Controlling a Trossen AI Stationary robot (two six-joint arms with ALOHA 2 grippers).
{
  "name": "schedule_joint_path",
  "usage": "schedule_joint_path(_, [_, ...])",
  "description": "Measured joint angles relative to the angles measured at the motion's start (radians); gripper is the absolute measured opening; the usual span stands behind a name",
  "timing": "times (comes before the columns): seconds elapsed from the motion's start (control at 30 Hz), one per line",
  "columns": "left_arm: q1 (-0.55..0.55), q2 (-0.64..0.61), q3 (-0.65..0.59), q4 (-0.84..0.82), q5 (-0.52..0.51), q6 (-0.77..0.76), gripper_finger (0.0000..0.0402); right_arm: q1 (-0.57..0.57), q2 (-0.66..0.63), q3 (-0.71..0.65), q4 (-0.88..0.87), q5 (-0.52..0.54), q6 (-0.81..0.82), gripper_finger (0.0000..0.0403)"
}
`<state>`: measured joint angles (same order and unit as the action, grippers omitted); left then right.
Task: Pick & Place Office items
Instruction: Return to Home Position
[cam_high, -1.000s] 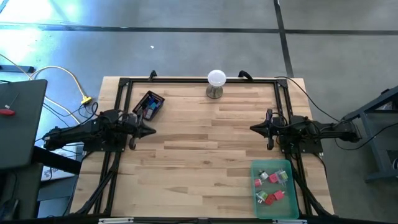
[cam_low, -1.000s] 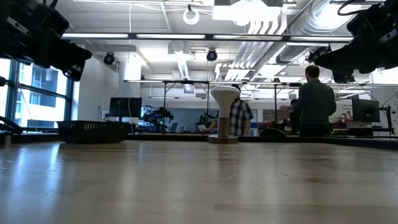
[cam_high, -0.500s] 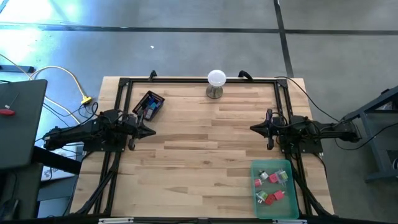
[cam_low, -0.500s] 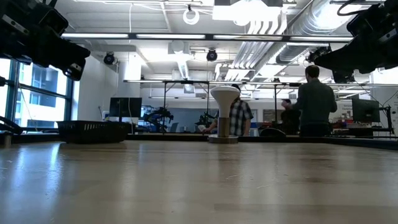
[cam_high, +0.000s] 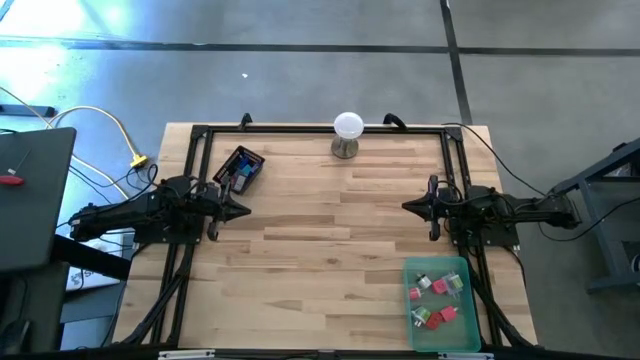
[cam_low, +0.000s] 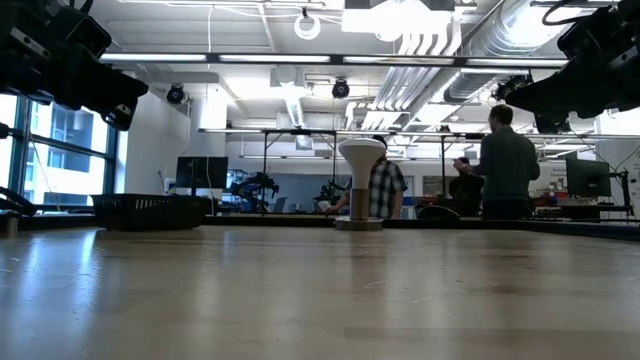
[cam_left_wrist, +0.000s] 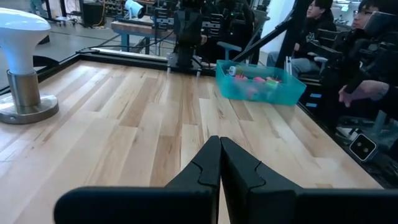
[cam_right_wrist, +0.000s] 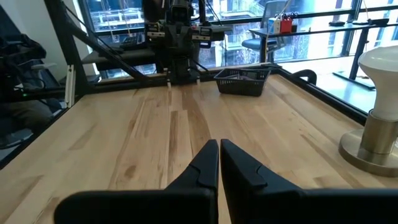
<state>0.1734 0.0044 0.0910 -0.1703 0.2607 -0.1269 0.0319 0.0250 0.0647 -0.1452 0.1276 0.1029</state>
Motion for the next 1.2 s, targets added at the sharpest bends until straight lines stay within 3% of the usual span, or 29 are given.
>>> schedule_joint_path(1.2, [0.0, 0.0, -0.004, 0.154, -0.003, -0.001, 0.0, 0.0, 0.0, 0.0, 0.006, 0.0, 0.005, 0.0004])
